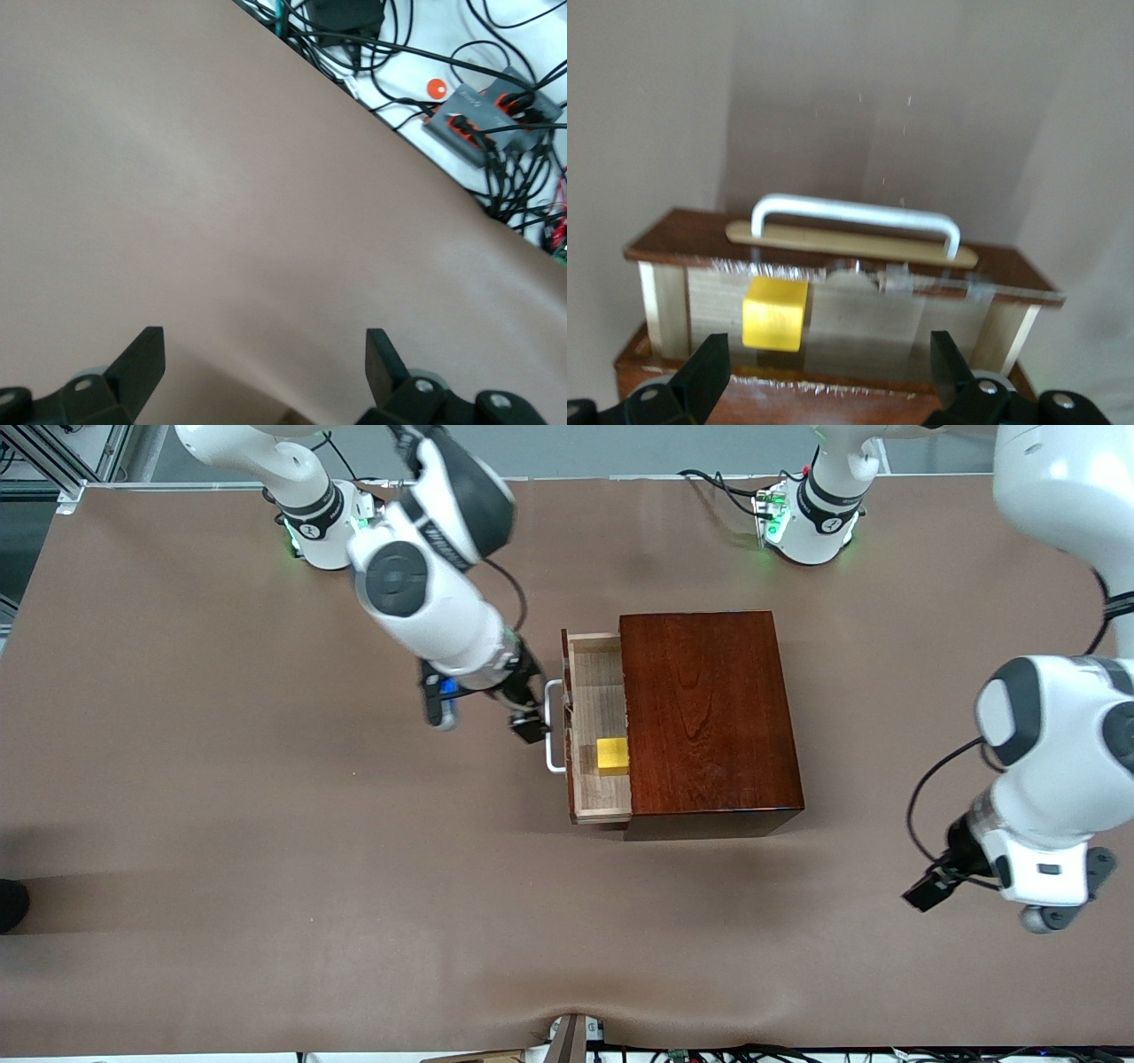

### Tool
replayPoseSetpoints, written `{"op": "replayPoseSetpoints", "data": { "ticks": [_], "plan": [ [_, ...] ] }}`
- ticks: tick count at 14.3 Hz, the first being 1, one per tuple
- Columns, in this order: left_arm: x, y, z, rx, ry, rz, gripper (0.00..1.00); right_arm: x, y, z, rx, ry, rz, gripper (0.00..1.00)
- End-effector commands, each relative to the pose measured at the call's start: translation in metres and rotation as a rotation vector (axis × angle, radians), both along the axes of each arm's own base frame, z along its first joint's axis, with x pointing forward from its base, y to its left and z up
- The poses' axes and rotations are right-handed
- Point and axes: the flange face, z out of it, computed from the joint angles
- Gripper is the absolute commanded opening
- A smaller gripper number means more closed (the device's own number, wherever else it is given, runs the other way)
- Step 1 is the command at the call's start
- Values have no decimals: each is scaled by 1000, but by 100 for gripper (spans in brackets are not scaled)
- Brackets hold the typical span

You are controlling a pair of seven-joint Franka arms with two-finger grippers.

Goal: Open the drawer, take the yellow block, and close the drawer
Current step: 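Move the left gripper away while the right gripper reaches the drawer, then lower the right gripper into the drawer and grasp the yellow block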

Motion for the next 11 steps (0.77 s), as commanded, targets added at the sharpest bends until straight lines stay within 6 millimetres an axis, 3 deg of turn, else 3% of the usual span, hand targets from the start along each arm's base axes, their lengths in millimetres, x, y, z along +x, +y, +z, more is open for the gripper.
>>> {"op": "replayPoseSetpoints", "data": {
  "ticks": [1,4,9,11],
  "plan": [
    [-14,25,22,19,43,-97,100,9,34,-11,-19,-35,-57,100],
    [-17,35,22,31,66,-148,100,8,57,-34,-42,-87,-134,100],
    [-17,40,16,30,77,-145,100,16,68,-63,-65,-146,-169,100],
    [-17,40,16,30,77,-148,100,11,82,-71,-94,-182,-189,100]
  ]
}}
